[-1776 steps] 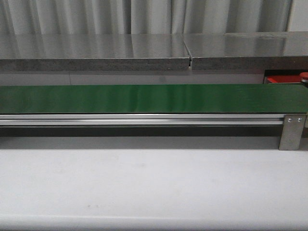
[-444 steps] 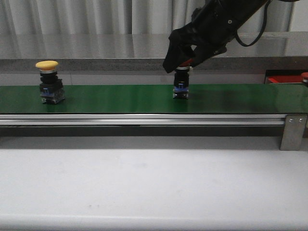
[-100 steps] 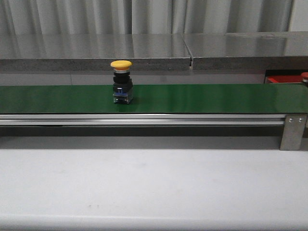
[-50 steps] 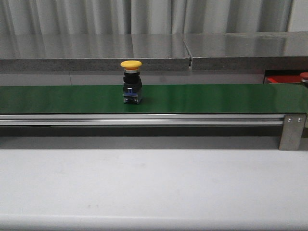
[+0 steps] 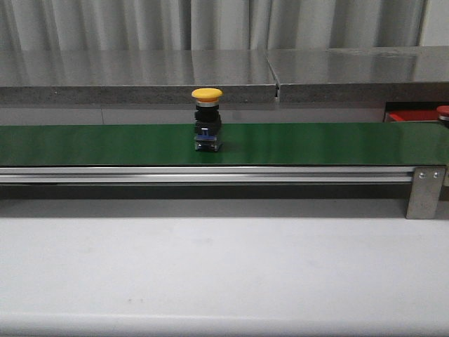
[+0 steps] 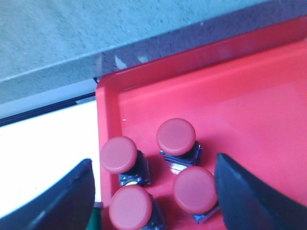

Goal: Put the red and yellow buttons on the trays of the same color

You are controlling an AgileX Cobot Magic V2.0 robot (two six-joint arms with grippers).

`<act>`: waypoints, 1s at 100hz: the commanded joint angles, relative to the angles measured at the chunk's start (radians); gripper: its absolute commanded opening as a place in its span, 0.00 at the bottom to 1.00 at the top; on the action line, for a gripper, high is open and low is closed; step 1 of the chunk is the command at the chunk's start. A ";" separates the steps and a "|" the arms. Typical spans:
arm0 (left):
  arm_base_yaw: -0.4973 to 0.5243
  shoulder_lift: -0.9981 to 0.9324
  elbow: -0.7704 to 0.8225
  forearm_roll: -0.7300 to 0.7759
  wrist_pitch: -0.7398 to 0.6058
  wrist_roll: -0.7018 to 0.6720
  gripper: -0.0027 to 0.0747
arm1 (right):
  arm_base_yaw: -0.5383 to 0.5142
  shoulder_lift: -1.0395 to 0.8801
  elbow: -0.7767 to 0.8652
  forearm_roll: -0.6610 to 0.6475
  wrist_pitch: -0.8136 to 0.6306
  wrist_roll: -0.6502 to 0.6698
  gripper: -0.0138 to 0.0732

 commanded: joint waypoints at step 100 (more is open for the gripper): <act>-0.007 -0.004 -0.029 -0.015 -0.069 0.000 0.01 | 0.309 -0.412 0.135 -0.074 0.134 -0.025 0.77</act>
